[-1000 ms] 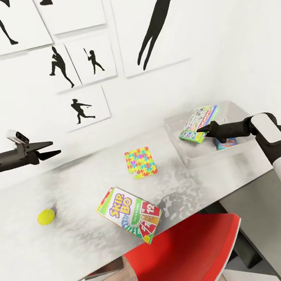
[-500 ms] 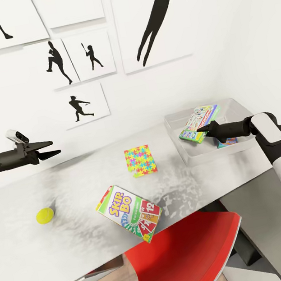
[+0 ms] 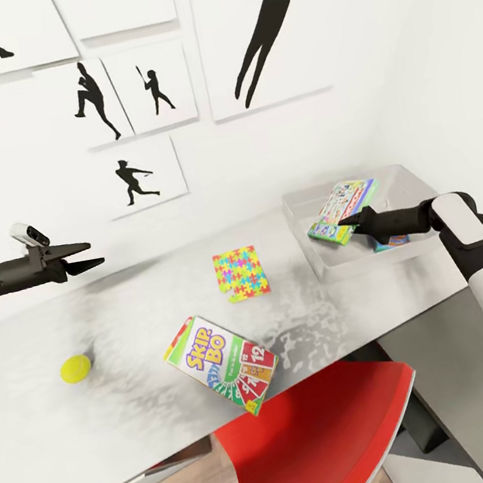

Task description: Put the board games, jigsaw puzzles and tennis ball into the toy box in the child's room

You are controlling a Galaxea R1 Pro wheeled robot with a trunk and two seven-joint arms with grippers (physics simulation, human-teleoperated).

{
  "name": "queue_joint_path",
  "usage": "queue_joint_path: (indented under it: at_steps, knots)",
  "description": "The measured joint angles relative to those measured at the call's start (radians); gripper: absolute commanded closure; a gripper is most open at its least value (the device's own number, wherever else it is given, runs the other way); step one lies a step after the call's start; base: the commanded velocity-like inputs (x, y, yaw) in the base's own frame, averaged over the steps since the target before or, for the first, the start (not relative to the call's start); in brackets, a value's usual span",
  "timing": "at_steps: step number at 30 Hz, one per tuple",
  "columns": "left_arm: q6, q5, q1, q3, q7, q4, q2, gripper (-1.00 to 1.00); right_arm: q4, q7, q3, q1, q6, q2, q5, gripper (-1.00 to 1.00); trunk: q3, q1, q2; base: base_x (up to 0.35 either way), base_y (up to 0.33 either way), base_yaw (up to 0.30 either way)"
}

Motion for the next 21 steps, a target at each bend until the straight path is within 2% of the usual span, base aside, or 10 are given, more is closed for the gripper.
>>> queue_joint_path:
  at_steps: [21]
  knots:
    - [0.0, 0.0, 0.0, 0.001, 0.0, 0.0, 0.002, -1.0, 0.001, -0.003, 0.001, -0.018, 0.0, 0.0, 0.0, 1.0, -0.034, 0.0, 0.0, 0.0, 0.0, 0.0]
